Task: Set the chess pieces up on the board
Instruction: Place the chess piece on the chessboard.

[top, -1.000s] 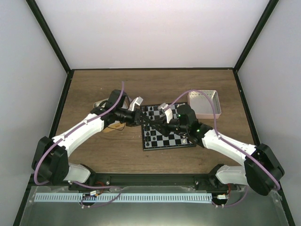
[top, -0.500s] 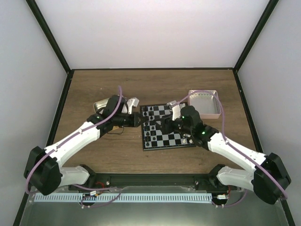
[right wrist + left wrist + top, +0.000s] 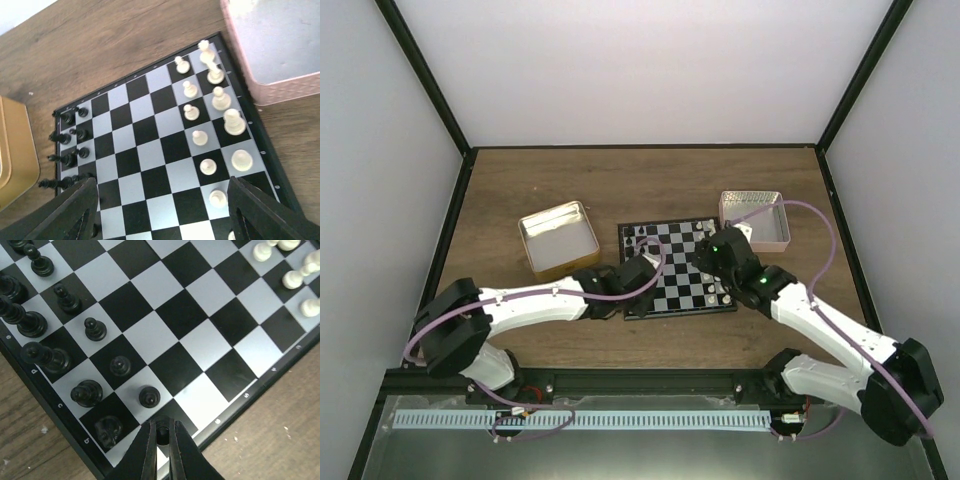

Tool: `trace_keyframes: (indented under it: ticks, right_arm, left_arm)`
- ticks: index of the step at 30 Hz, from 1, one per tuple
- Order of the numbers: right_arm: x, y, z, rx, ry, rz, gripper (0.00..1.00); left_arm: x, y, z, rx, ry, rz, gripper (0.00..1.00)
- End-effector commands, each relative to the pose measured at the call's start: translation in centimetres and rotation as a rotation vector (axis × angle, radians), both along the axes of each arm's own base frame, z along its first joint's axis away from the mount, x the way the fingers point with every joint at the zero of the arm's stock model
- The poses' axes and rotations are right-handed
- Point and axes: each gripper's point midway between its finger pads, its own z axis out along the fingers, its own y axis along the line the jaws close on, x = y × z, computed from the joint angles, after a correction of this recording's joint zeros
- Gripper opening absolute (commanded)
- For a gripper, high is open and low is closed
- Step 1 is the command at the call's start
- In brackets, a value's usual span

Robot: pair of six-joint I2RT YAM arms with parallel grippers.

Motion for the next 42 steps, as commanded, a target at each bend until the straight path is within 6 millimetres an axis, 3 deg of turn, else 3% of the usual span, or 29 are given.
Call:
trace_keyframes:
  ticks: [1, 9, 31, 42]
  right_arm:
    - [0.4, -2.1, 1.9, 0.063, -0.035, -0.130, 0.73]
    - [0.1, -2.7, 3.1, 0.097, -0.079, -0.155, 0.73]
    - [0.2, -2.1, 2.1, 0.112, -0.055, -0.138, 0.73]
    - [0.1, -2.2, 2.2, 0.118, -0.058, -0.141, 0.74]
  left_arm:
    - [1.4, -0.3, 0.1, 0.046, -0.082, 0.031, 0.04]
    - [0.7, -1.6, -1.9, 0.050, -0.020, -0.027, 0.04]
    - [-0.6, -0.6, -3.7, 0.096, 0.018, -0.064, 0.04]
    - [-0.7, -0.3, -4.2, 0.140, 0.016, -0.107, 0.15]
